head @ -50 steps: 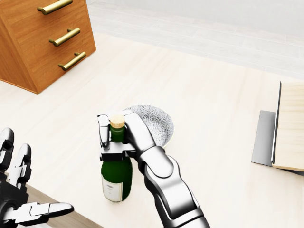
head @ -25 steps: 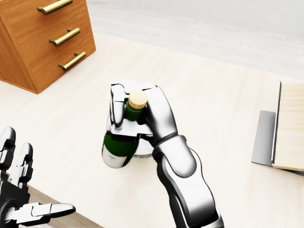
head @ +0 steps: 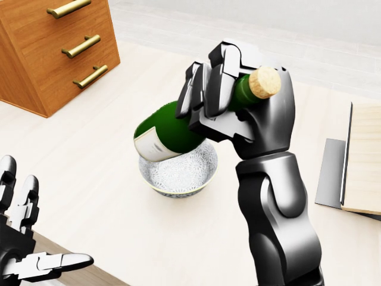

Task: Put the wine bottle on the wine rack.

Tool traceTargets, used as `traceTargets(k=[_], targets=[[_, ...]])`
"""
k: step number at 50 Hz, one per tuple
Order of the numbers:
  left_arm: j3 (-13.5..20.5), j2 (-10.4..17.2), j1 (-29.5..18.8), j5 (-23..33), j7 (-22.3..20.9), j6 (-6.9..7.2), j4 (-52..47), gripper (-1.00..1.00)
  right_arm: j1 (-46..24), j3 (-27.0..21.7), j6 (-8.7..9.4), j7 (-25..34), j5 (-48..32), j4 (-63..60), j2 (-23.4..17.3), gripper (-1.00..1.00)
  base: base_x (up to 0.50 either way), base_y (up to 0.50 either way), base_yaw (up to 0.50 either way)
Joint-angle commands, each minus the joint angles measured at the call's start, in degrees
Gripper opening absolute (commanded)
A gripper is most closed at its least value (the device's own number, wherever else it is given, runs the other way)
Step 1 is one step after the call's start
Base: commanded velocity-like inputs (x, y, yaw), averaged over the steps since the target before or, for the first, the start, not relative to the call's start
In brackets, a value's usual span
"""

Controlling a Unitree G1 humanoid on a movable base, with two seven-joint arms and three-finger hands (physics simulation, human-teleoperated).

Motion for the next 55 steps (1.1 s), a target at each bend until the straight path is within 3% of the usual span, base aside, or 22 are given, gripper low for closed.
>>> traceTargets(k=[1, 24, 35, 41, 47, 55], targets=[[-0.4, -0.2, 0.1, 0.2, 0.1, 0.0, -0.2, 1.0, 0.1, -5.0, 0.0, -3.4, 9.1, -8.2, -3.8, -1.0, 0.0, 0.0, 0.0], [-0.7, 0.1, -0.3, 0.3, 0.1, 0.0, 2.2, 1.0, -0.6, -16.6, 0.0, -11.3, 22.8, -6.7, -15.4, -1.0, 0.0, 0.0, 0.0], [-0.9, 0.1, -0.3, 0.1, 0.2, 0.0, 2.2, 1.0, -0.5, -20.3, 0.0, -13.5, 28.4, -2.1, -19.8, -1.0, 0.0, 0.0, 0.0], [-1.1, 0.2, -0.5, 0.1, 0.2, 0.0, 2.5, 1.0, -2.2, -23.5, 0.0, -17.4, 31.5, 2.1, -22.8, -1.0, 0.0, 0.0, 0.0], [-1.4, 0.2, -0.5, 0.4, 0.4, 0.0, 2.5, 1.0, -3.2, -23.5, 0.0, -18.1, 32.0, 6.9, -27.2, -1.0, 0.0, 0.0, 0.0], [-1.7, 0.2, -0.9, 0.5, 0.8, 0.0, 1.9, 1.0, -4.7, -24.9, 0.0, -19.1, 33.2, 12.3, -30.0, -1.0, 0.0, 0.0, 0.0]])
